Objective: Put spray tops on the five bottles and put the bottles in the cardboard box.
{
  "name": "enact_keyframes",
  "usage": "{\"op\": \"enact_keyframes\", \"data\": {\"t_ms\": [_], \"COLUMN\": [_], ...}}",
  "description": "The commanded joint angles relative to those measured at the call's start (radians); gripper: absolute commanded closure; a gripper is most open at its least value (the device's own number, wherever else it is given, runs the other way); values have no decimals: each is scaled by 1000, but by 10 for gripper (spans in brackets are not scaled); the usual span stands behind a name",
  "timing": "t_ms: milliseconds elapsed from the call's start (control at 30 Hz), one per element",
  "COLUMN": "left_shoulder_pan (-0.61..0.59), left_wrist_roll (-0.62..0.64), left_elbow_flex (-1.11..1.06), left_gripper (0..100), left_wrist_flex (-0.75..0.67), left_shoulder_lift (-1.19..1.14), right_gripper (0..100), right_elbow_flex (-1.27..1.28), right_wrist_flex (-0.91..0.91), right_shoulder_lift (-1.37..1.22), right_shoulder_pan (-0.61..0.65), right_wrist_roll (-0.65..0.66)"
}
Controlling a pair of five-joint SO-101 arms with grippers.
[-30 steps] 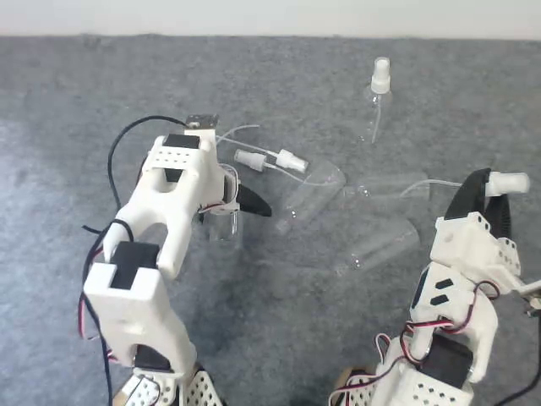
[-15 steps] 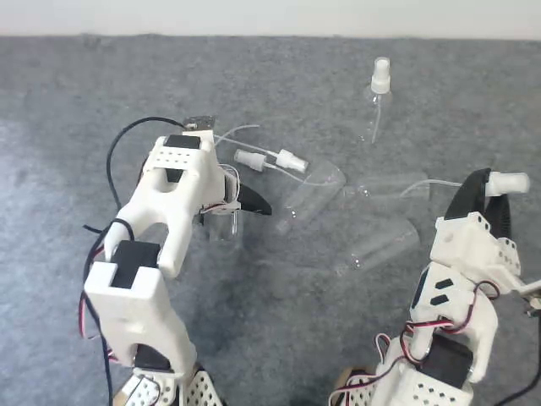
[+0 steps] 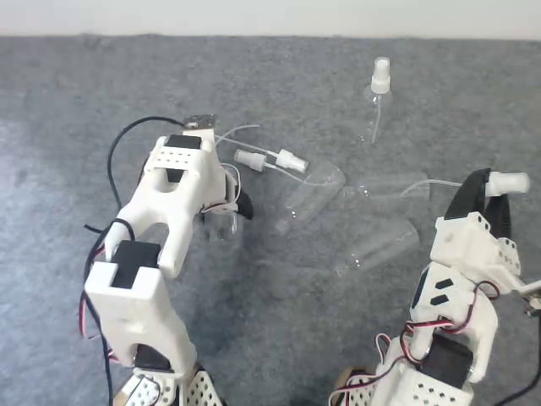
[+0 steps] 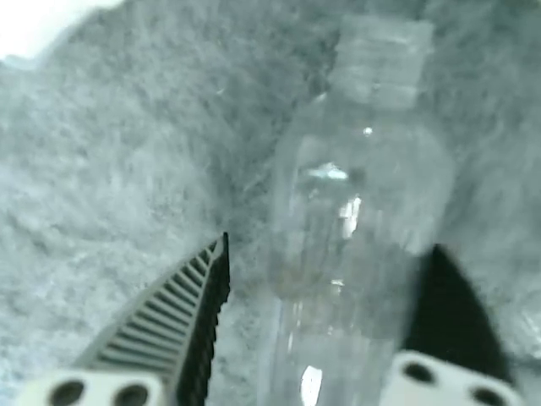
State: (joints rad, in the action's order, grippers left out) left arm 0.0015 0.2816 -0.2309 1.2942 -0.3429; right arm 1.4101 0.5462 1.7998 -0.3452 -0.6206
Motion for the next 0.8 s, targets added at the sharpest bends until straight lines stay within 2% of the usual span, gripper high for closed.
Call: {"op": "enact_keyframes", "data": {"t_ms": [0,300,533,767], "left_shoulder_pan": [2,2,25,57], "left_wrist_roll": [8,8,8,8], "left_elbow_flex": [44,58,99,62], "left_gripper": [818,833,833,833], "left_wrist_flex": [-31,-23,114,109], "left_shoulder_lift": [9,25,169,242], "right_gripper": [993,993,993,993], "right_elbow_flex": [-8,-8,-8,-8], "right_wrist_flex": [-25,-25,-25,-25], "right_shoulder_lift": [12,12,12,12], "right_shoulder_pan": [15,15,15,15], "right_wrist_roll": [0,0,0,0]}}
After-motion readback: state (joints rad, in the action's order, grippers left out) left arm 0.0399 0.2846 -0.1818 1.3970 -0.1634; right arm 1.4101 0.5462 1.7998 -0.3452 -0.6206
